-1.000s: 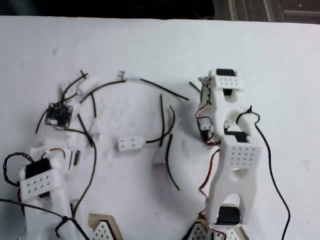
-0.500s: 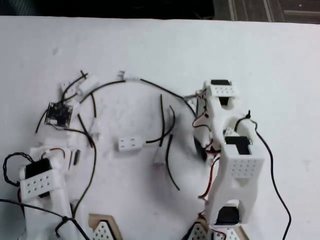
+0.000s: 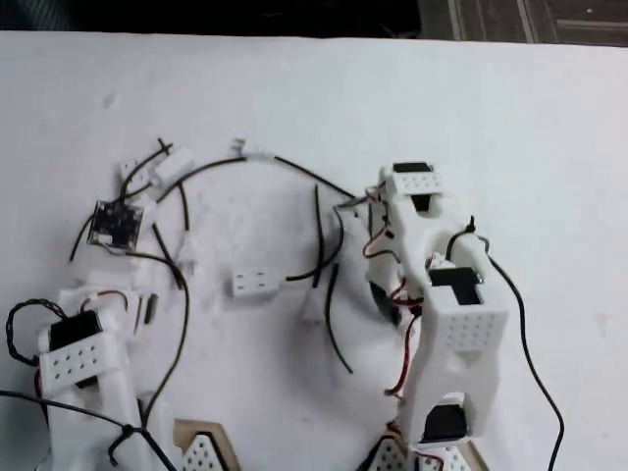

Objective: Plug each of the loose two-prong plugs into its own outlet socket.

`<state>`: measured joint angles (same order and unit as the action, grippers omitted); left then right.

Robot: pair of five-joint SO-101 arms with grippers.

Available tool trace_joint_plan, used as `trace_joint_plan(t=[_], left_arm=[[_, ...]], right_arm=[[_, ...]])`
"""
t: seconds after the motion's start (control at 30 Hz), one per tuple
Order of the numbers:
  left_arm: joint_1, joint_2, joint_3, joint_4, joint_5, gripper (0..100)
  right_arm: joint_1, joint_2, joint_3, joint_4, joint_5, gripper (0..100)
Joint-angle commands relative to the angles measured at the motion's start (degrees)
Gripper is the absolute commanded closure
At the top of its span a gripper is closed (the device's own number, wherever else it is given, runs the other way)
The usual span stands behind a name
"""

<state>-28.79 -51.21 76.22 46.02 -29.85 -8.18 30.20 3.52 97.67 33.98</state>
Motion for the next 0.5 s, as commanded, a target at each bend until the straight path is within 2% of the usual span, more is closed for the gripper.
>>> trace_joint_plan(t=[0.0, 0.23, 0.47], left_arm=[[-0.1, -1.2, -0.3, -0.8, 0.3, 76], [-0.1, -1.2, -0.3, -0.8, 0.3, 76], [-0.1, -1.2, -0.3, -0.8, 0.3, 76]], right_arm=[[-0.9, -2.8, -0.1, 0.4, -2.2, 86.5], [-0.6, -2.7, -0.1, 0.4, -2.8, 86.7], [0.4, 3.3, -4.0, 0.6, -3.0, 96.7]])
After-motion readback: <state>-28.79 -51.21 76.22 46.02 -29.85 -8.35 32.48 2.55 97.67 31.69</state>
